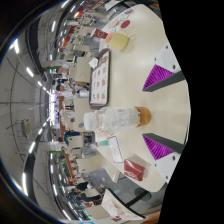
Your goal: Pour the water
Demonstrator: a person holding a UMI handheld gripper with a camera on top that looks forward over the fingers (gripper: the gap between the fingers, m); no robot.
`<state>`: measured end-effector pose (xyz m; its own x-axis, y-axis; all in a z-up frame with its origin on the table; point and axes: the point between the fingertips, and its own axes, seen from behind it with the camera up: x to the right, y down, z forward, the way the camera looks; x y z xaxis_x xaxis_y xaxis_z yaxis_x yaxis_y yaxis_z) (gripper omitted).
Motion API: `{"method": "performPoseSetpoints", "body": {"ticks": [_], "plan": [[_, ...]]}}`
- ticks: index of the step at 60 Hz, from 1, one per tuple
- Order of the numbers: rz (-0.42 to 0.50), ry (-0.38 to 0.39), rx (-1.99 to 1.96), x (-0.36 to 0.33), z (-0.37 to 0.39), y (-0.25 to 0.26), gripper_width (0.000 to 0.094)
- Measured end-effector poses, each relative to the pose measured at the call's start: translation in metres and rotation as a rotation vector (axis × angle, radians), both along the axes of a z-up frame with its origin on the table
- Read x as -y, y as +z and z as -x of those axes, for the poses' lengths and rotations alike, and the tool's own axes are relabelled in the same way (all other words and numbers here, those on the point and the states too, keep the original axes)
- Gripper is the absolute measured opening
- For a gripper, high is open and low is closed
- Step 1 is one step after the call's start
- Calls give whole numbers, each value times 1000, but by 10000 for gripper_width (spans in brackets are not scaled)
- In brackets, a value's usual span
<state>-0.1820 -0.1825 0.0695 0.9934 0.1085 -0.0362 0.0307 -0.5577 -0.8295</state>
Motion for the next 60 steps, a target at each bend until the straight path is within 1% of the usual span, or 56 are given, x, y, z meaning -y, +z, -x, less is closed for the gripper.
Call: {"method": "performPoseSetpoints", "body": {"ticks": [5,10,15,18,21,24,26,30,35,41,46,52,60], "plan": [[-41,10,-21,-29,18,2,852],[-76,3,-22,-59,25,-4,853],[-110,-7,-21,-82,26,-8,833],[-129,-8,-15,-93,26,-9,781],[-151,-7,-4,-102,27,-9,694],[-171,3,8,-108,29,-8,561],[-179,3,14,-110,30,-7,550],[-187,16,15,-112,31,-6,492],[-176,19,8,-113,32,-7,422],[-153,33,-13,-116,34,-5,419],[-150,31,-73,-119,32,13,420],[-156,22,-244,-124,23,56,419],[-143,-26,-622,-142,-9,123,418]]}}
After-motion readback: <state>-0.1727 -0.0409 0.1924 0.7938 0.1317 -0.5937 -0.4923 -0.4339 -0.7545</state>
